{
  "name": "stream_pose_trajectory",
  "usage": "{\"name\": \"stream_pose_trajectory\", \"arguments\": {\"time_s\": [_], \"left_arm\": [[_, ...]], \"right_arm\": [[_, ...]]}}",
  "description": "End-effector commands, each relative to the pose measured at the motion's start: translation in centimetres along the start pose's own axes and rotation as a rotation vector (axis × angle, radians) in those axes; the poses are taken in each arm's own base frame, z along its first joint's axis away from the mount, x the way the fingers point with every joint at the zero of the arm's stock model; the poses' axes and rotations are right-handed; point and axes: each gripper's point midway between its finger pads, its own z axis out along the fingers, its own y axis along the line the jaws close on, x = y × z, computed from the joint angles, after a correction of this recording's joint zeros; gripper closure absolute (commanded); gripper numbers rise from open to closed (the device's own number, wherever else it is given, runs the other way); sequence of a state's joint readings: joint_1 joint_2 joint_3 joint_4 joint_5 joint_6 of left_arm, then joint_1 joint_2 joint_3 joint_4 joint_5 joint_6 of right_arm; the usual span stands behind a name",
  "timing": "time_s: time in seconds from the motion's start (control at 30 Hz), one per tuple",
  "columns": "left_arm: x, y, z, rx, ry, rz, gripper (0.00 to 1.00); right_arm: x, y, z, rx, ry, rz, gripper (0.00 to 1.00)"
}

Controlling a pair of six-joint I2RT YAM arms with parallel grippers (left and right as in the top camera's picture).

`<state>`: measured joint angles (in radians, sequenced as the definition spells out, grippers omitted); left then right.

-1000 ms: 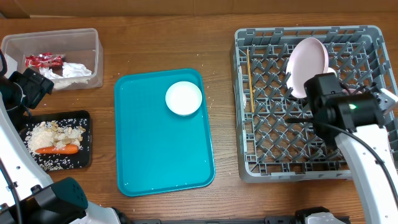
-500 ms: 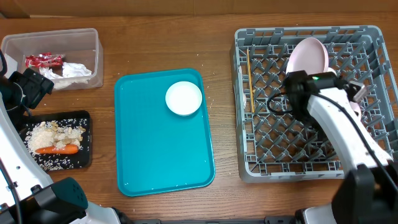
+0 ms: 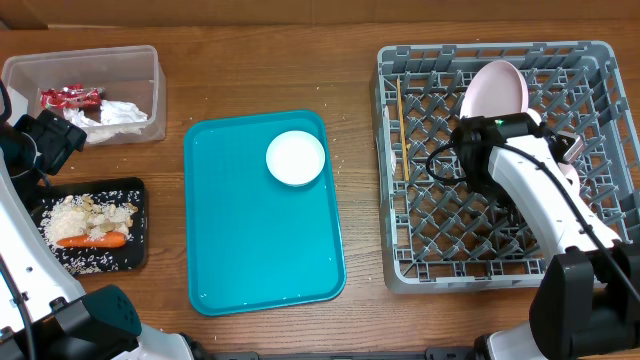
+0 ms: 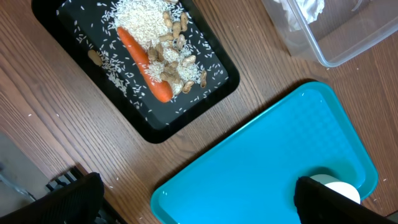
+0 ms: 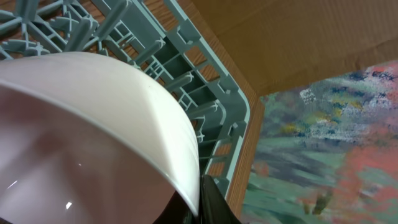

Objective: Sort waste into correct bins and load items into the dishwasher rack

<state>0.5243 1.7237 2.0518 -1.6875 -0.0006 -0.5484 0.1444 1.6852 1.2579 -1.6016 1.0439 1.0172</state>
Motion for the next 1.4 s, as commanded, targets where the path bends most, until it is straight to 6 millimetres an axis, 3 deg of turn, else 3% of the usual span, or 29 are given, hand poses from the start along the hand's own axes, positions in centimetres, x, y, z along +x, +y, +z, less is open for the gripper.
{"name": "stream_pose_trajectory", "arguments": {"time_s": [0.0, 0.33, 0.83, 0.93, 1.07, 1.13, 1.27, 1.37], "left_arm": [[0.0, 0.1, 0.2, -0.011, 0.005, -0.008, 0.00], [0.0, 0.1, 0.2, -0.012, 0.005, -0.008, 0.00], [0.0, 0.1, 0.2, -0.011, 0.006, -0.008, 0.00], [0.0, 0.1, 0.2, -0.011, 0.005, -0.008, 0.00], [0.0, 0.1, 0.2, -0.012, 0.005, -0.008, 0.00], [0.0, 0.1, 0.2, -0.011, 0.006, -0.008, 0.00], [0.0, 0.1, 0.2, -0.011, 0.006, -0.008, 0.00], [0.0, 0.1, 0.2, -0.011, 0.005, -0.008, 0.01]], "right_arm": [[1.6, 0.8, 0.4, -0.020, 0.066, 0.018, 0.96], [3.1, 2.3, 0.0, -0.057, 0.075, -0.007, 0.96], [5.9, 5.3, -4.5, -0.196, 0.054, -0.123, 0.94], [6.8, 5.8, -5.1, -0.226, 0.081, -0.143, 0.83], [7.7, 5.4, -5.7, -0.242, 0.117, -0.168, 0.78], [7.9, 5.0, -5.9, -0.251, 0.129, -0.165, 0.64], [8.2, 4.1, -6.5, -0.310, 0.161, -0.129, 0.47], [8.0, 3.2, -7.6, -0.398, 0.184, -0.080, 0.46]]}}
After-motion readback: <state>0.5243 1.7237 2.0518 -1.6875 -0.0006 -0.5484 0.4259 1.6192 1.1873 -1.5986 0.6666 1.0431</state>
